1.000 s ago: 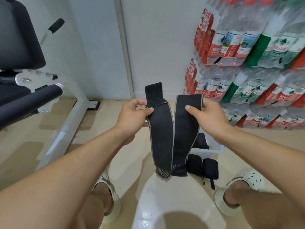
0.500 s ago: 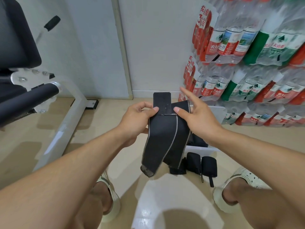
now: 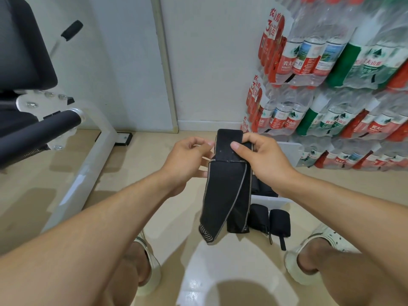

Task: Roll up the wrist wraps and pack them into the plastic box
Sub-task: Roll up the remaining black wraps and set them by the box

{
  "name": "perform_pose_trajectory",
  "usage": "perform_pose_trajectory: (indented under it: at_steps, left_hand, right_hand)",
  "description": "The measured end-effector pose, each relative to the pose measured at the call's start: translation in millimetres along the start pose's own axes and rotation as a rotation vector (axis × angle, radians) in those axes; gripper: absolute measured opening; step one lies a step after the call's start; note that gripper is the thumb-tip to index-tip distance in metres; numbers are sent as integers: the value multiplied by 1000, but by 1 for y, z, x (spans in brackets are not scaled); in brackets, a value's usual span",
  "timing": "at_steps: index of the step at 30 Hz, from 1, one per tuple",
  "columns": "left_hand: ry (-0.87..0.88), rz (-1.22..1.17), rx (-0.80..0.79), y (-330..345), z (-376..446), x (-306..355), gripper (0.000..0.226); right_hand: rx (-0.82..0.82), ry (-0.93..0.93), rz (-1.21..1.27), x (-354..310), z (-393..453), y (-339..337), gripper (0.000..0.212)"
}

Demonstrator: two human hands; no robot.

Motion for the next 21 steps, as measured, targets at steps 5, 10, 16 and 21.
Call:
perform_pose_trajectory:
  at_steps: [5,10,16,21]
  left_hand:
    - [-12,109,-71,0,0,-4,14]
    - [102,72,153,-5,10,-4,24]
    - [138,-35,142,-8,8,-1,19]
    - [117,-114,164,-14,9,2,16]
  right_hand:
    - [-121,-5,13,1,-2,-2,12]
    - [-3,11,40,2,2,-3,17]
    - [175,164,95,8,9,-14,25]
    - [21,213,-76,7,8,-9,20]
Point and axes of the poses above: each hand's wrist, its own z-axis towards the middle knuckle, its own y-axis out of the palm, x = y × z, the point moved 1 cm from there along z, towards the middle knuckle, and after that the axes turned 8 degrees about -y, right-handed, at the moved point
